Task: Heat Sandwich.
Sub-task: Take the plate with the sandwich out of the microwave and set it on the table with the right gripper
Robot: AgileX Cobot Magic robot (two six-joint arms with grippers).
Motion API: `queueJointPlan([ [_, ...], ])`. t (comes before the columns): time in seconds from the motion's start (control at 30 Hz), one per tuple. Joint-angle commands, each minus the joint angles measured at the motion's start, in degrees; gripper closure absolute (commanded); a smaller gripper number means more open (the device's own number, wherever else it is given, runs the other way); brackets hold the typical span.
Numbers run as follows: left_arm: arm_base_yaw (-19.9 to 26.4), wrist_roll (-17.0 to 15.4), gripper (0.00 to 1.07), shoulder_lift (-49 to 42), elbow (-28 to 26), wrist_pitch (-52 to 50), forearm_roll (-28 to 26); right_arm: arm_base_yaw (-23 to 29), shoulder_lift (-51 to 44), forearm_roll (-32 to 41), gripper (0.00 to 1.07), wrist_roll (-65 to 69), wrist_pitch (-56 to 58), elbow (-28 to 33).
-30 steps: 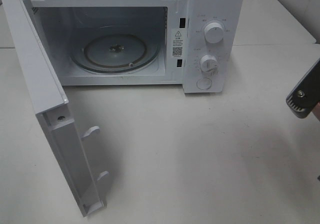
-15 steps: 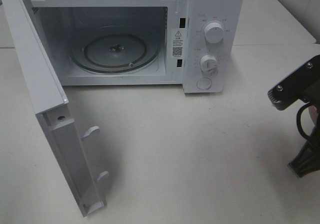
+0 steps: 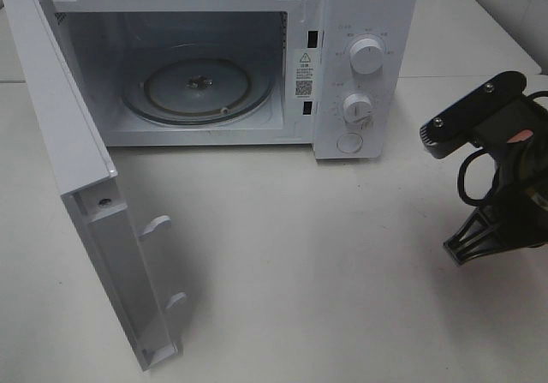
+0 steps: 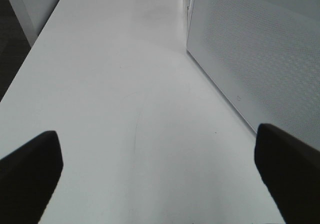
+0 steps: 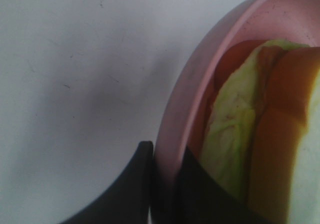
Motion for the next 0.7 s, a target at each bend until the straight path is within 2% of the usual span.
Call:
queueJointPlan([
  [0.03,0.2,0.0,0.06,-0.4,0.2,-0.5,-0.4,-2.4,1.8,-2.6,1.07,0.6,-1.7,-0.2],
  [0.4,0.2,0.0,0.06,-0.4,0.2,-0.5,-0.4,-10.5,8.1,-6.6,1.07,3.3,-5.2,-0.2],
  [0.7,0.2,0.0,0.06,-0.4,0.2,-0.5,-0.4,-13.7,12.8,-9.5,1.07,7.1,-7.4,-0.2],
])
